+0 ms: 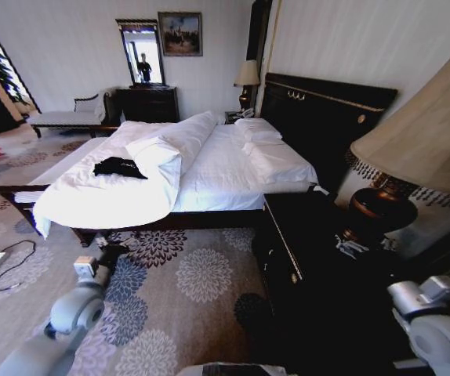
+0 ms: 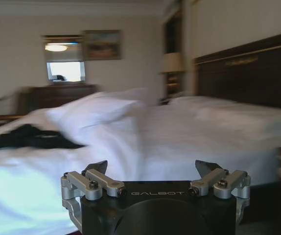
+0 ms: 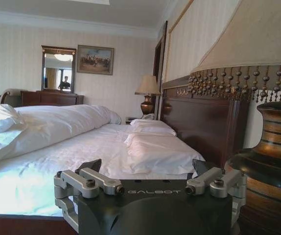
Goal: Fold the clothes on the bed.
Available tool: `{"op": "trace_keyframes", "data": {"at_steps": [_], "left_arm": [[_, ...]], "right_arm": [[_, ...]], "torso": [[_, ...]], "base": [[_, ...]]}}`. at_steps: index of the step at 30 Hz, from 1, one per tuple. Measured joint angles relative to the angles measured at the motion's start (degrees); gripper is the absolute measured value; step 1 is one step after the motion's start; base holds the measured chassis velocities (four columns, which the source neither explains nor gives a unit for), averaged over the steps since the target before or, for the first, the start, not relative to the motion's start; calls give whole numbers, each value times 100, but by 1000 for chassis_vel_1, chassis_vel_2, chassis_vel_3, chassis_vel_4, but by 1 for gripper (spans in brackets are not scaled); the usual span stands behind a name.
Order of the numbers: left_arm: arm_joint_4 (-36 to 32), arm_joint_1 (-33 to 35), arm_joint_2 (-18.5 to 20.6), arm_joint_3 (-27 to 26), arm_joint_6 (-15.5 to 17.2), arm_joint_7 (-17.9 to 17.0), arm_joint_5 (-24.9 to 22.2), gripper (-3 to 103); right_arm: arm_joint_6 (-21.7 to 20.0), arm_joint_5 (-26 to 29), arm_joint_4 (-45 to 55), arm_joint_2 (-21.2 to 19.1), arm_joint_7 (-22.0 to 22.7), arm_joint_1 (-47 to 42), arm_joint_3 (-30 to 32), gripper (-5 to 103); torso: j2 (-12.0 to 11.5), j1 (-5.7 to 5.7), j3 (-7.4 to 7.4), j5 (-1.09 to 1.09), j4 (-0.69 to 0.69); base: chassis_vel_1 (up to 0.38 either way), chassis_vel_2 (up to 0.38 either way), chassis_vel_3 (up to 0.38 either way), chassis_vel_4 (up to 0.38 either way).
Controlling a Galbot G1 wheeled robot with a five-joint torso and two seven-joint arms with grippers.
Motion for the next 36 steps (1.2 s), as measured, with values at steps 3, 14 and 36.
{"op": "trace_keyframes", "data": {"at_steps": [3,14,36], "left_arm": [[-158,250,-297,-4,-163,-145,195,100],[-184,288,-494,64,-248,-301,465,100],[-245,328,-563,166,-93,-484,457,100]], "right_arm": [[31,-73,26,57,-9,-34,-69,100],[284,-434,-78,298,-209,-166,-257,100],[409,-654,-159,485,-222,-200,-321,100]], "torso": [[0,0,0,-1,2],[0,0,0,0,-2],[1,-1,1,0,0]], "base": [[0,0,0,0],[0,0,0,0],[-25,31,29,-31]]}}
